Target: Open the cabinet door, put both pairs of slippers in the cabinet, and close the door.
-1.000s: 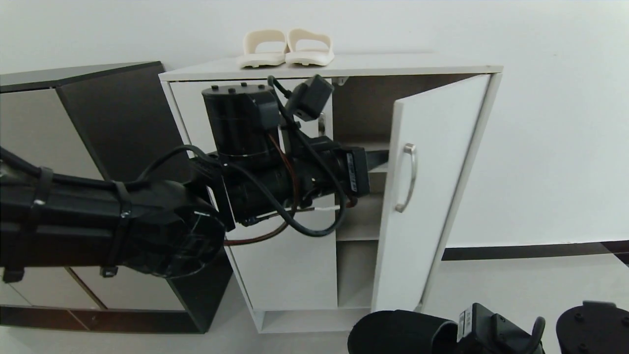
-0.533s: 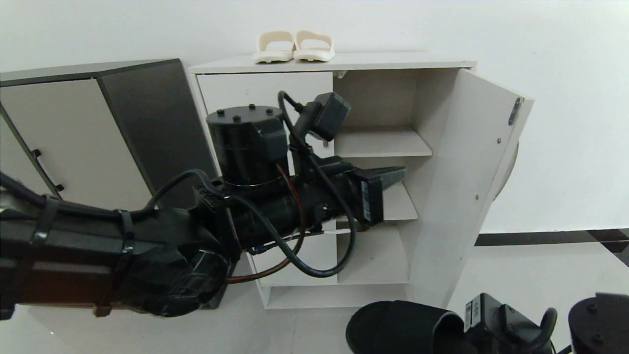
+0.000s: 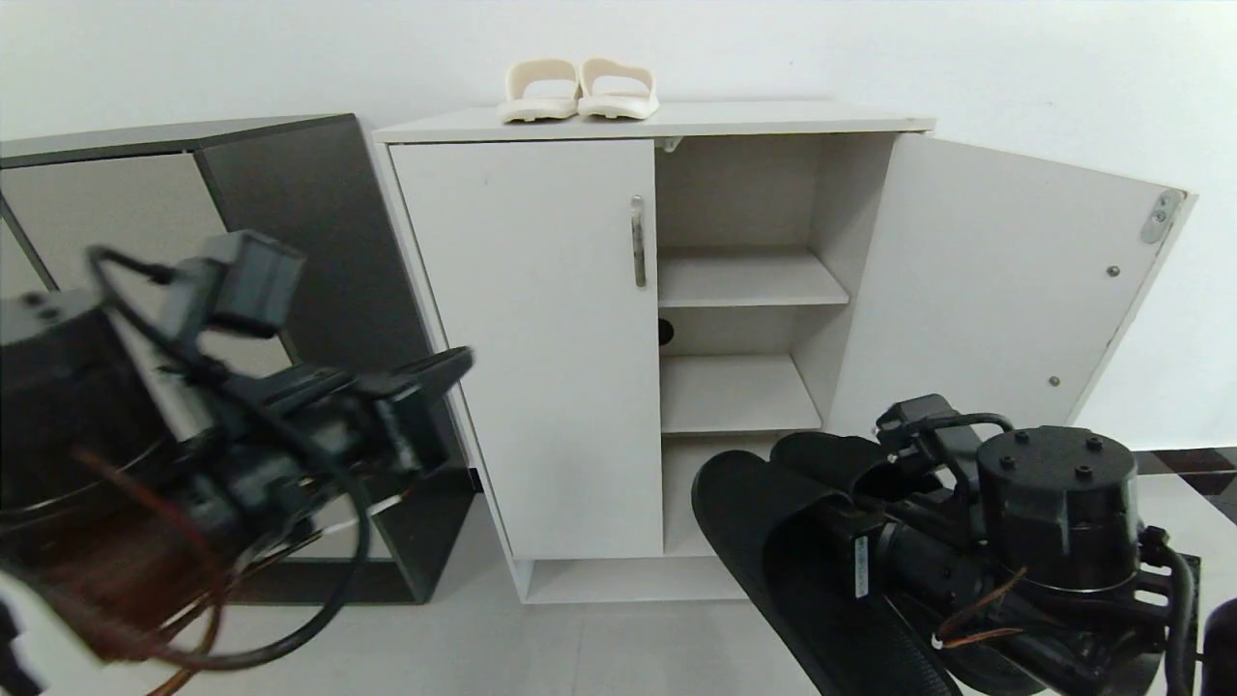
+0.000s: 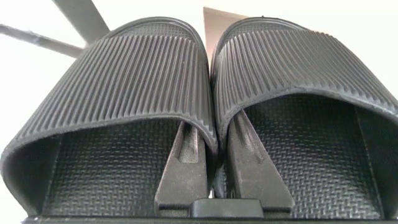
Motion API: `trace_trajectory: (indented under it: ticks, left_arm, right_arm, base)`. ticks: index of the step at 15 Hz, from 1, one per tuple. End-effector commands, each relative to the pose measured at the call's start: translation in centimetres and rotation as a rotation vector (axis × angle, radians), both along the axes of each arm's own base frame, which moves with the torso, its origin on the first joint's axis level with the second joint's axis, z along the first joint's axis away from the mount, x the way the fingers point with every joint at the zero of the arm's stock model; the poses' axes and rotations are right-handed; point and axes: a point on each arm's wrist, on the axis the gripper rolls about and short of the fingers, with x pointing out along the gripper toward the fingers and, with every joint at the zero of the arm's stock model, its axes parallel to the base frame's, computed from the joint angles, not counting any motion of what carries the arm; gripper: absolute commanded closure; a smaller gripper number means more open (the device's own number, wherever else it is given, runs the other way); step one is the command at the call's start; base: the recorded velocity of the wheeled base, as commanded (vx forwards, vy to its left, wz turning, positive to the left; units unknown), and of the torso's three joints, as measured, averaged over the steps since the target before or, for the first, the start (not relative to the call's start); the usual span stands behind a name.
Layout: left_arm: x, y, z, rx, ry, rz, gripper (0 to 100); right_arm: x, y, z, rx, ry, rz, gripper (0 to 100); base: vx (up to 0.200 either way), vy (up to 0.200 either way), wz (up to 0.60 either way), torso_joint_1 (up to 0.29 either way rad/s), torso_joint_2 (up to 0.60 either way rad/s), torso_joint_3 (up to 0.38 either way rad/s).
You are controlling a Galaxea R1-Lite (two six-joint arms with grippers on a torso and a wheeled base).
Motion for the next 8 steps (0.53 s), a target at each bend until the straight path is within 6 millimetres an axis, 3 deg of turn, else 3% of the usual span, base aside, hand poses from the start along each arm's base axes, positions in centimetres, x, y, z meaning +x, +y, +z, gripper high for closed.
trace_trajectory:
  ticks: [1,2,3,4,6,8]
  left_arm:
    - [-11.5,8.8,-4.4,0.036,0.048,0.459,100]
    - [-12.8,9.3,-5.4,0.042,0.065,0.489,100]
    - [-16.0,10.3,-8.6,0.054,0.096,0.616,100]
    - [-17.6,10.5,-10.5,0.066,0.103,0.704,100]
    - [-19.6,10.4,-13.6,0.074,0.076,0.767,100]
    - [-20.1,10.4,-14.1,0.064,-0.012,0.657,100]
  right_arm:
    - [0.8,0.6,-0.8,-0.027,0.016,-0.02,100]
    - [0.8,0.6,-0.9,-0.03,0.017,-0.024,100]
    - [0.9,0.6,-1.0,-0.035,0.015,-0.039,100]
    - [1.0,0.7,-1.1,-0.037,0.016,-0.04,100]
    - [1.0,0.9,-1.2,-0.032,0.009,-0.037,100]
    - [0.9,0.8,-1.3,-0.033,0.012,-0.037,100]
  base:
    - [0.0,0.0,0.0,0.0,0.0,0.0]
    - [0.0,0.0,0.0,0.0,0.0,0.0]
    - [0.0,0.0,0.0,0.0,0.0,0.0]
    - [0.0,0.0,0.0,0.0,0.0,0.0]
    - [0.0,0.0,0.0,0.0,0.0,0.0]
    - [0.0,0.0,0.0,0.0,0.0,0.0]
